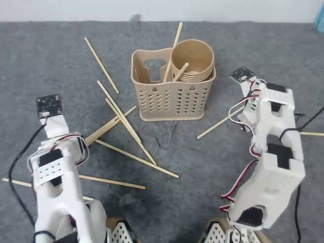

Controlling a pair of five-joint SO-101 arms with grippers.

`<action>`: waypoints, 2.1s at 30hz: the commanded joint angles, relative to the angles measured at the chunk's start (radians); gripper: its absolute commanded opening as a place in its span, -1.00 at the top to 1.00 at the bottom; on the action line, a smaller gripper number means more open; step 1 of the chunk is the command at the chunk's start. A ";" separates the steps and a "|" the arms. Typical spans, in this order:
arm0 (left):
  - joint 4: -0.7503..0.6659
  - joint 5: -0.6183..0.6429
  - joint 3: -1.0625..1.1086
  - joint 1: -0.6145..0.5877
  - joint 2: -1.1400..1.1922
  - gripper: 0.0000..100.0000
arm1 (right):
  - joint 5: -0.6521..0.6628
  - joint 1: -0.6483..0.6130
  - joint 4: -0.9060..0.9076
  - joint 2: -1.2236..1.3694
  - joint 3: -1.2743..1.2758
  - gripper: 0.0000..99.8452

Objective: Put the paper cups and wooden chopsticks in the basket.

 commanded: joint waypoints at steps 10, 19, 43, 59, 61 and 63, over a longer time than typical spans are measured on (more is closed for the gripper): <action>-0.023 0.002 -0.008 -0.003 -0.035 0.68 | 0.064 0.005 0.097 -0.010 -0.087 0.62; -0.023 0.002 -0.008 -0.003 -0.035 0.68 | 0.146 0.045 0.220 -0.101 -0.081 0.62; -0.021 0.002 -0.008 -0.006 -0.035 0.68 | 0.138 0.088 0.171 -0.050 -0.087 0.96; -0.020 0.002 -0.008 -0.008 -0.035 0.68 | -0.026 0.274 0.236 -0.332 -0.034 0.98; -0.020 0.002 -0.007 -0.008 -0.035 0.68 | -0.075 0.337 0.168 -0.332 -0.002 0.98; -0.020 0.002 -0.007 -0.008 -0.035 0.68 | -0.127 0.395 0.097 -0.332 0.038 0.98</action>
